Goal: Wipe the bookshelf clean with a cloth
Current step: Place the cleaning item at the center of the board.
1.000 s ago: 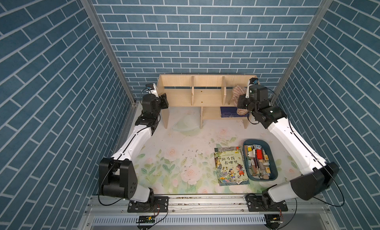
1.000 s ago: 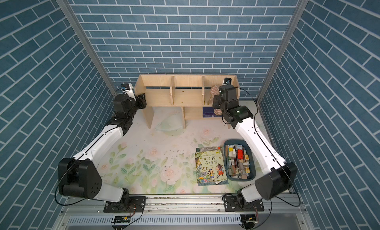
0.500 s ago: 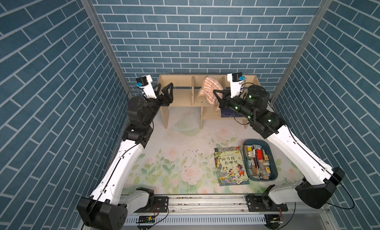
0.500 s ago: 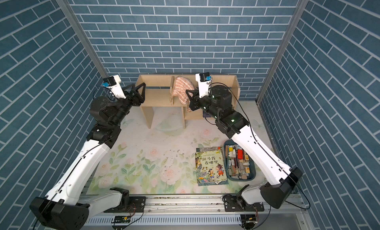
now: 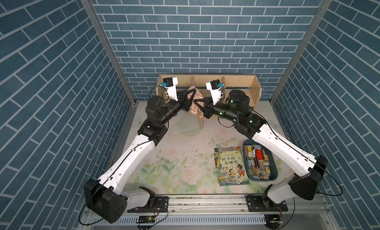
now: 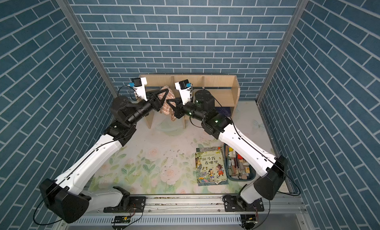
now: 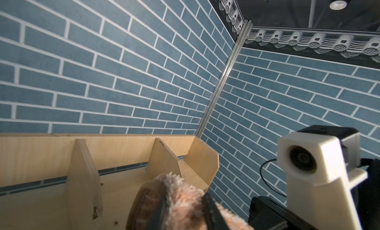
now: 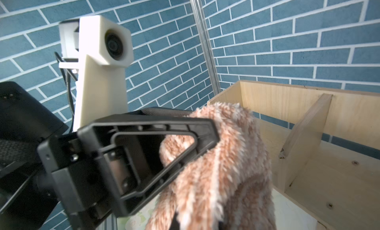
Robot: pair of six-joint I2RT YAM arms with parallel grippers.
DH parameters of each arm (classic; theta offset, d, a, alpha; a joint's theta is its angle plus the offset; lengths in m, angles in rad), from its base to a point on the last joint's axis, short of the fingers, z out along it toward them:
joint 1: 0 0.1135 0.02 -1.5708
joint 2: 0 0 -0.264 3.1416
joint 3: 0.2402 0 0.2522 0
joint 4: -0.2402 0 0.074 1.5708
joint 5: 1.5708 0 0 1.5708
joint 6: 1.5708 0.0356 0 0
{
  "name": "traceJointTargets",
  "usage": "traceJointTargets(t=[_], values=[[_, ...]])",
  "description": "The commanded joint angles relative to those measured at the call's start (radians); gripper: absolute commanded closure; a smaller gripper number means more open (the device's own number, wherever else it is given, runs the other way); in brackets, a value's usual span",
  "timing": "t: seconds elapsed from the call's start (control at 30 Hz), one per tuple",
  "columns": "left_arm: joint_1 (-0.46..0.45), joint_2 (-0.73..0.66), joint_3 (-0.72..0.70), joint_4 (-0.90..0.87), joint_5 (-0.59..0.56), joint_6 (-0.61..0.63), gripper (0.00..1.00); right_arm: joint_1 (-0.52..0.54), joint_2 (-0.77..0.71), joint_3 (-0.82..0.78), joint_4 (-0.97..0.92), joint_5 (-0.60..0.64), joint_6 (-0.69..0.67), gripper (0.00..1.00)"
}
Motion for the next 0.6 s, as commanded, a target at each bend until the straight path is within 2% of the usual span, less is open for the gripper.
traceJointTargets(t=[0.0,0.07,0.1,0.13,0.2,0.23,0.33,0.43,0.47,0.5,0.53,0.57], values=[[0.000,-0.020,0.025,-0.070,-0.057,0.038,1.00,0.000,-0.039,-0.025,0.028,-0.010,0.012,0.96],[0.000,-0.047,-0.012,-0.119,-0.104,0.073,1.00,0.001,-0.049,-0.067,0.003,0.002,0.000,0.72],[0.000,-0.070,-0.040,-0.144,-0.132,0.087,1.00,0.003,-0.063,-0.104,-0.006,0.026,-0.003,0.46],[0.000,-0.095,-0.080,-0.166,-0.169,0.097,1.00,0.004,-0.086,-0.143,-0.022,0.073,-0.006,0.27],[0.002,-0.145,-0.171,-0.202,-0.249,0.102,1.00,0.002,-0.130,-0.226,-0.069,0.204,-0.012,0.05],[0.002,-0.167,-0.229,-0.218,-0.287,0.095,1.00,-0.001,-0.154,-0.271,-0.099,0.278,-0.009,0.01],[0.002,-0.198,-0.398,-0.207,-0.340,0.043,1.00,-0.046,-0.232,-0.417,-0.159,0.477,0.065,0.00],[-0.001,-0.172,-0.530,-0.118,-0.348,-0.020,1.00,-0.193,-0.333,-0.592,-0.172,0.508,0.197,0.00],[-0.001,-0.150,-0.557,-0.086,-0.354,-0.034,0.89,-0.256,-0.362,-0.653,-0.175,0.502,0.234,0.00],[-0.002,-0.119,-0.576,-0.048,-0.359,-0.036,0.67,-0.314,-0.398,-0.705,-0.172,0.498,0.262,0.00],[-0.006,-0.090,-0.579,-0.033,-0.378,-0.031,0.26,-0.360,-0.428,-0.751,-0.165,0.501,0.277,0.00],[-0.007,-0.066,-0.569,-0.039,-0.403,-0.025,0.04,-0.396,-0.459,-0.786,-0.164,0.524,0.293,0.00]])
